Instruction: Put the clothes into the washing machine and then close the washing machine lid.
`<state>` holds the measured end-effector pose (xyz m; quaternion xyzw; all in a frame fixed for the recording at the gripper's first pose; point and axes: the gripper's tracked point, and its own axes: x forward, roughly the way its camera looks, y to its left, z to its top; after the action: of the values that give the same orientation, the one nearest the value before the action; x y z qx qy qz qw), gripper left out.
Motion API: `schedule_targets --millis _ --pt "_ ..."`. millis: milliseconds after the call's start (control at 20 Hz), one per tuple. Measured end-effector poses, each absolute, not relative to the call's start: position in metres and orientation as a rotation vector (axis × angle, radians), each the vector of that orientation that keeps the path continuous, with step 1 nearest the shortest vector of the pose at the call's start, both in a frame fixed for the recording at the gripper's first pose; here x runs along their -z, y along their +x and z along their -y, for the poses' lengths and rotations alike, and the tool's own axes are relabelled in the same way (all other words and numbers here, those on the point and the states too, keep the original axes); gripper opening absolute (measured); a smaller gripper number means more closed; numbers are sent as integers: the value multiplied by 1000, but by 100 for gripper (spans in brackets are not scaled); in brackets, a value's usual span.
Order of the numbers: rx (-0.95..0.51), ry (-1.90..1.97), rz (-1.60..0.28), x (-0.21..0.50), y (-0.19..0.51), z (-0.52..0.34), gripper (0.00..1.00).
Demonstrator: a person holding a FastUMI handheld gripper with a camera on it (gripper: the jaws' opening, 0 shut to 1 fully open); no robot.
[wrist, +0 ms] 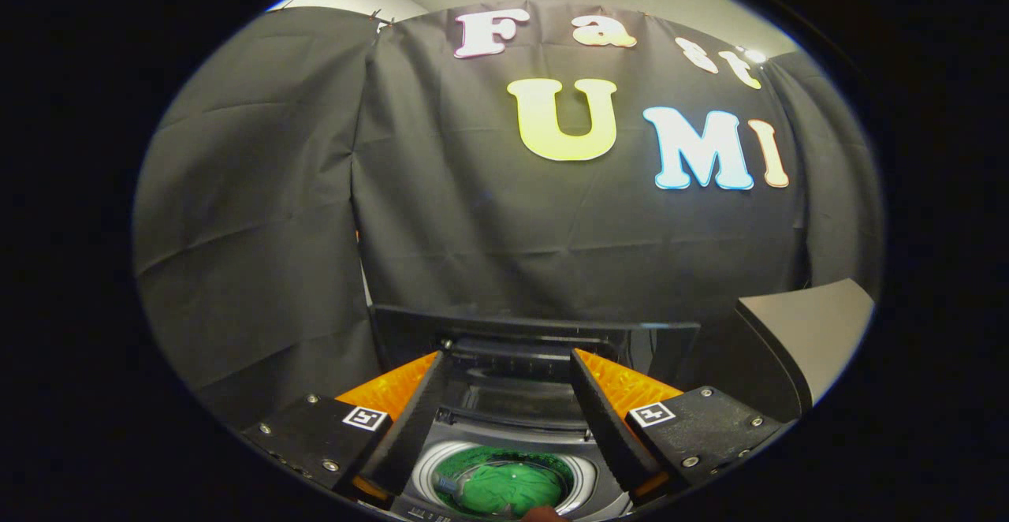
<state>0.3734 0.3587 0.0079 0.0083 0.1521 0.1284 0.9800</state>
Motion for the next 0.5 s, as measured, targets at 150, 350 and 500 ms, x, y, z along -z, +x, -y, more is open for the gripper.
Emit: schedule_targets --millis 150,350,500 --pt "-232 41 -312 -18 397 -361 96" --pt "-194 82 -339 -27 430 -363 96" --pt "-175 99 -379 -28 451 -368 96"
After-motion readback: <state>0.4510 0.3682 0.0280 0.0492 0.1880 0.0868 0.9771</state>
